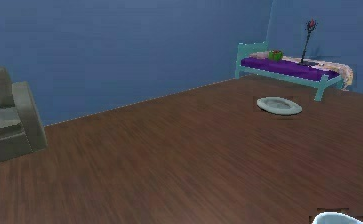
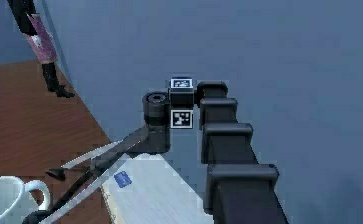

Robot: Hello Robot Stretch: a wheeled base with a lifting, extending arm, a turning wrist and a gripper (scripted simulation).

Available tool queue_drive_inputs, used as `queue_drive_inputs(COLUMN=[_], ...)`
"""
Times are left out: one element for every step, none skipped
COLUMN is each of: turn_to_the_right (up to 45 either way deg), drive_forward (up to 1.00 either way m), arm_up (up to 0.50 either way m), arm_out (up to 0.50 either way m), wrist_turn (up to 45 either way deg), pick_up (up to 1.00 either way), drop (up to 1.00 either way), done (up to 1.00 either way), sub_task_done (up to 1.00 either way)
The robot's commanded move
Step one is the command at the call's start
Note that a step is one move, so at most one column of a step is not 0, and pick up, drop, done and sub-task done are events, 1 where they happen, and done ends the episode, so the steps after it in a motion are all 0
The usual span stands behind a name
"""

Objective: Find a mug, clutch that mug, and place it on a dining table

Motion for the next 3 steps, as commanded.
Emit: queue_drive_inputs(turn_to_the_right=[0.0,0.0,-45.0], drive_forward=[0.00,0.00,0.00], arm_up=[0.00,0.00,0.00], arm_out=[0.00,-0.16,0.00], wrist_turn=[-27.0,0.0,0.0], pick_up=[0.00,0.00,0.00], drop=[0.00,0.00,0.00], done=[0.00,0.00,0.00], sub_task_done=[0.00,0.00,0.00])
